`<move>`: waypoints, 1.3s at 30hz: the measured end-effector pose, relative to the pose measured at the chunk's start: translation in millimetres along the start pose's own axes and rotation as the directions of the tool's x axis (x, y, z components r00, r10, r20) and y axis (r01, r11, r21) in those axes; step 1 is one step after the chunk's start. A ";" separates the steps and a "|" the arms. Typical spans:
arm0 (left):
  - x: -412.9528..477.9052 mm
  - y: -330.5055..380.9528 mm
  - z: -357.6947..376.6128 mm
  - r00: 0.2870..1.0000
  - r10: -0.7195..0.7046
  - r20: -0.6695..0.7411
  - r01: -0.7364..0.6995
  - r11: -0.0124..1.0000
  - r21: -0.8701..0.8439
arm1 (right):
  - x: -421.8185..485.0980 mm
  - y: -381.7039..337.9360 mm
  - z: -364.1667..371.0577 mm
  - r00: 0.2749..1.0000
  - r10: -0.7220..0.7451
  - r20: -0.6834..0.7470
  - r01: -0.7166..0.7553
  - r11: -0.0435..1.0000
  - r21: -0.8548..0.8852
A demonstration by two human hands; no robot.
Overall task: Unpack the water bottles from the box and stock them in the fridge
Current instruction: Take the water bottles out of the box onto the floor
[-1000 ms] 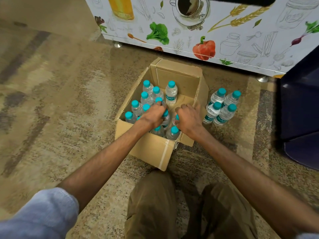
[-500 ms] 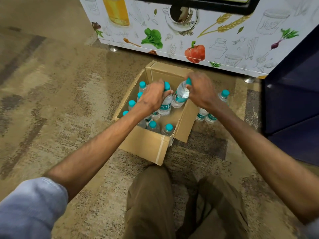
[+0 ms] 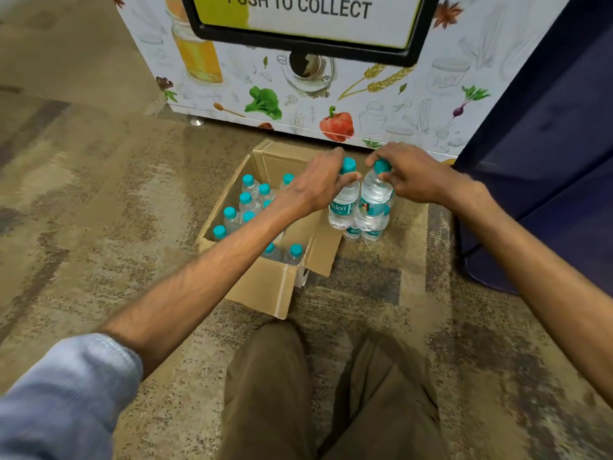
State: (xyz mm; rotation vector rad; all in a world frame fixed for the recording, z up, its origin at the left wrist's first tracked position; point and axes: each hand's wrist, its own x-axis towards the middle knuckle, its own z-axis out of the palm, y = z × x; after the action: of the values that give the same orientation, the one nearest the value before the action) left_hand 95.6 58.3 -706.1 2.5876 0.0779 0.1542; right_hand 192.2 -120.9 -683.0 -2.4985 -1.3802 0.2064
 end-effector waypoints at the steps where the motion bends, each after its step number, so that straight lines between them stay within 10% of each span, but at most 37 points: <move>1: 3.6 2.0 9.7 0.999 -0.020 0.034 0.020 1.000 0.000 | -3.8 4.7 6.0 0.999 0.010 0.031 -0.010 1.000 -0.018; 13: 6.5 -7.6 123.0 0.919 -0.265 0.292 0.315 0.939 -0.140 | -32.0 69.4 139.6 0.961 0.081 0.264 -0.064 0.995 -0.072; 23: 3.2 -30.9 158.9 0.892 -0.354 0.280 0.408 0.898 -0.164 | -21.0 70.9 168.6 0.872 0.447 0.199 -0.460 0.888 0.019; 39: 12.7 -36.5 168.6 0.901 -0.344 0.265 0.404 0.888 -0.220 | -17.7 64.0 164.4 0.469 0.812 0.347 -0.768 0.181 0.615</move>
State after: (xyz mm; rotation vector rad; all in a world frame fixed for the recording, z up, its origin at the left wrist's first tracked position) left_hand 128.5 3.4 -866.7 2.2476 0.4453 -0.2494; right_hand 192.1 -139.8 -859.2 -2.1584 0.2741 0.7116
